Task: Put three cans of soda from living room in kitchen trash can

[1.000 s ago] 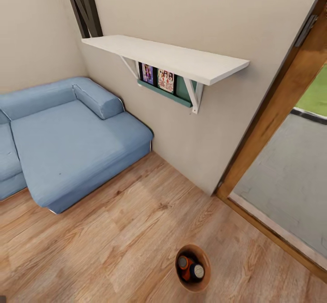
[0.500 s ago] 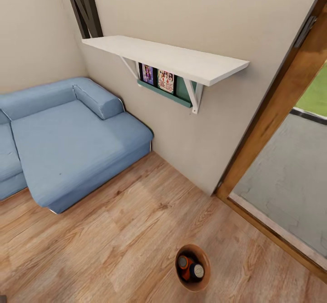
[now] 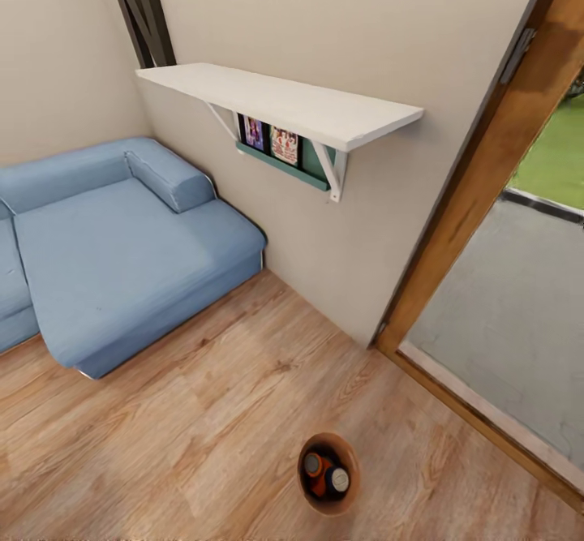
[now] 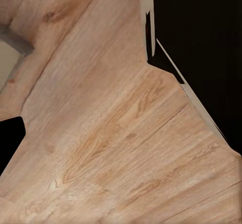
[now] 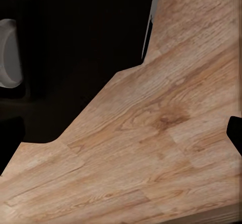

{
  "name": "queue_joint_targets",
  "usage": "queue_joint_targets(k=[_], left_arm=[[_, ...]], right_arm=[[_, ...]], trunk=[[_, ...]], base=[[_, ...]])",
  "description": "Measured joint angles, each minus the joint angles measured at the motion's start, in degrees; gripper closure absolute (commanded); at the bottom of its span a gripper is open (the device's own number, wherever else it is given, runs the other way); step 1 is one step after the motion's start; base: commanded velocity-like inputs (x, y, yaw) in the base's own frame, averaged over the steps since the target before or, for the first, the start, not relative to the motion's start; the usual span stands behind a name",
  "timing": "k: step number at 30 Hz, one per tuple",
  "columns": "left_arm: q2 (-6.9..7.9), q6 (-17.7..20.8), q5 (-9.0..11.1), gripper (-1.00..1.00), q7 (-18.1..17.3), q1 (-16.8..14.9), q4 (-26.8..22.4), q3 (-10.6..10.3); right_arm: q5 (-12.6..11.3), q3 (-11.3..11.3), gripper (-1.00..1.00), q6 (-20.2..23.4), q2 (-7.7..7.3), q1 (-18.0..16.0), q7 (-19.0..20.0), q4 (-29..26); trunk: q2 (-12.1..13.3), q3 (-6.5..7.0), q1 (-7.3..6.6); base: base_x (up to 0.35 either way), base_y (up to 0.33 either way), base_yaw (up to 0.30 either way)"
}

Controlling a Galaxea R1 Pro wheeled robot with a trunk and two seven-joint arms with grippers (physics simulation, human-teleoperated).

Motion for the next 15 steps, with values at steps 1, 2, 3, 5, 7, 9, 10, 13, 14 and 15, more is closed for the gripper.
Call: queue_joint_targets(k=[1,2,3,5,7,9,10,13,14,15], left_arm=[[0.00,0.00,0.00,-1.00,0.00,0.00,0.01,0.00],[-0.01,0.01,0.01,-1.00,0.00,0.00,0.01,0.00],[-0.02,0.01,0.01,-1.00,0.00,0.00,0.01,0.00],[-0.02,0.02,0.01,-1.00,0.01,0.00,0.02,0.00],[-0.02,0.02,0.01,-1.00,0.01,0.00,0.02,0.00],[-0.03,0.07,0.03,-1.00,0.01,0.00,0.02,0.00],[-0.03,0.07,0.04,-1.00,0.01,0.00,0.02,0.02],[-0.03,0.10,0.09,-1.00,0.02,0.00,0.02,0.06],[-0.03,0.10,0.09,-1.00,0.05,0.00,0.02,0.07],[-0.03,0.10,0.09,-1.00,0.06,0.00,0.02,0.08]], right_arm=[[0.00,0.00,-1.00,0.00,0.00,0.00,0.00,0.00],[0.00,0.00,-1.00,0.00,0.00,0.00,0.00,0.00],[0.00,0.00,-1.00,-0.01,0.00,0.00,0.00,0.00],[0.00,-0.01,-1.00,-0.01,0.00,0.00,0.00,0.00],[0.00,0.00,-1.00,-0.01,0.00,0.00,0.00,0.00],[0.00,-0.01,-1.00,-0.01,0.00,0.00,0.00,0.00],[0.00,-0.01,-1.00,-0.01,0.00,0.00,0.00,0.00],[0.00,-0.01,-1.00,-0.01,0.00,0.00,0.00,-0.05],[0.00,-0.01,-1.00,-0.01,0.00,0.00,0.00,-0.06],[0.00,-0.01,-1.00,-0.01,0.00,0.00,0.00,-0.07]], trunk=[[0.00,0.00,0.00],[0.00,0.00,0.00],[0.00,0.00,0.00],[0.00,0.00,0.00],[0.00,0.00,0.00],[0.00,0.00,0.00],[0.00,0.00,0.00],[0.00,0.00,0.00],[0.00,0.00,0.00],[0.00,0.00,0.00]], base=[[-0.123,-0.197,0.000],[-0.126,-0.178,0.000],[-0.128,-0.151,0.000],[-0.150,-0.087,0.000],[-0.207,-0.051,0.000],[-0.260,-0.029,0.000],[-0.290,-0.016,0.000],[-0.305,-0.010,0.000],[-0.317,-0.005,0.000],[-0.320,-0.004,0.000]])
